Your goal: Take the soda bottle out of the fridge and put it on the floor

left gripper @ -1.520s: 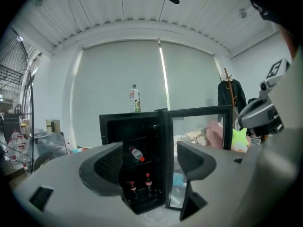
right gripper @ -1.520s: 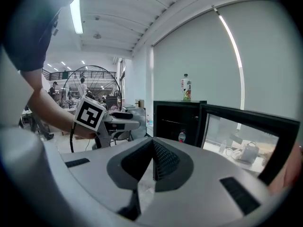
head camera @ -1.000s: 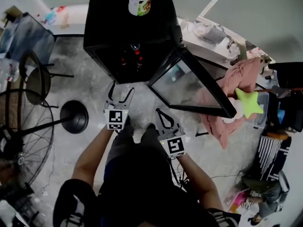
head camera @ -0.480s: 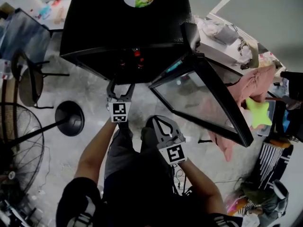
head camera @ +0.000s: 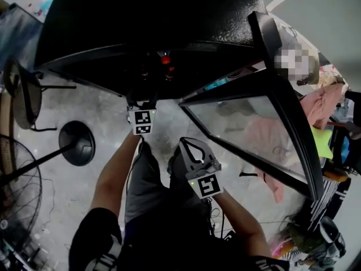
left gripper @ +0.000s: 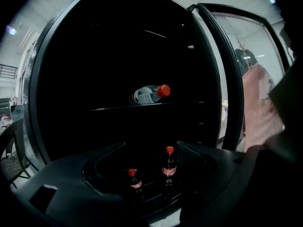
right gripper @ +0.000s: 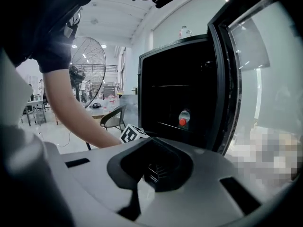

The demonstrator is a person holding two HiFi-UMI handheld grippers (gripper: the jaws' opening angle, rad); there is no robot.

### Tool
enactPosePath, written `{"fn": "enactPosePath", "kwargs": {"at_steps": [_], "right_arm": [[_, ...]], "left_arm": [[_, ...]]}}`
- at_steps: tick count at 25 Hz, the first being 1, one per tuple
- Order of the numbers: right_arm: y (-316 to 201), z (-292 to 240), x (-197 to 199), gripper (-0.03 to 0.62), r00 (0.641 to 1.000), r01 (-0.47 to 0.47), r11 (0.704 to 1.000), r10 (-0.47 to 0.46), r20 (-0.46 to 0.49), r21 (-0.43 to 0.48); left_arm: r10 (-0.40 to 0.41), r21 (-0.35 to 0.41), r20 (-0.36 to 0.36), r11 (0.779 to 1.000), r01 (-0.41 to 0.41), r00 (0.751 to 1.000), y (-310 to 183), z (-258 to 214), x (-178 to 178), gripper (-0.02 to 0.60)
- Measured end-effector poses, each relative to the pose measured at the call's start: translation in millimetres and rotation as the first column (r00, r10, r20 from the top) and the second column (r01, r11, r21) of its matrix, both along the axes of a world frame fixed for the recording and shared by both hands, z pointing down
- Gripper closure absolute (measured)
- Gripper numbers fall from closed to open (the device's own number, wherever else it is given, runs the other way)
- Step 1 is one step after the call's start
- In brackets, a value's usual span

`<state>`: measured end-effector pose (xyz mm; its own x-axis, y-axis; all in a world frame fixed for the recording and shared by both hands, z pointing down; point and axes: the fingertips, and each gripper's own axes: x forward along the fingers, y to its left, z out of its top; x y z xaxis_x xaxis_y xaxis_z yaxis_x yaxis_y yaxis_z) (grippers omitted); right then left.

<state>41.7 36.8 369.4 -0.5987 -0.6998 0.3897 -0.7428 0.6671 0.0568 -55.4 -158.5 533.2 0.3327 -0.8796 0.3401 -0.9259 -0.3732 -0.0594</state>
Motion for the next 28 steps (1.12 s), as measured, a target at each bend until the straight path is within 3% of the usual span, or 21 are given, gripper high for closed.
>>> {"fn": "enactPosePath", "kwargs": {"at_steps": [15,28], "right_arm": [[-70.5,127.9,-19.5,0.577,0.998,-0.024,1.0,0.024,0.053,0.0],[-105.7,187.2,-34.1,0.577,0.998,-0.029,1.0,0.03,0.049,-0.011]], "left_arm": [[-0.017,-0.008,0.027,1.0,0.017,1.0,-49.1,104.2,-12.1,0.236],[-0.065,-0.007,0.026,0.998,0.066,0.998,-71.2,150.0,-21.7,0.236]]}}
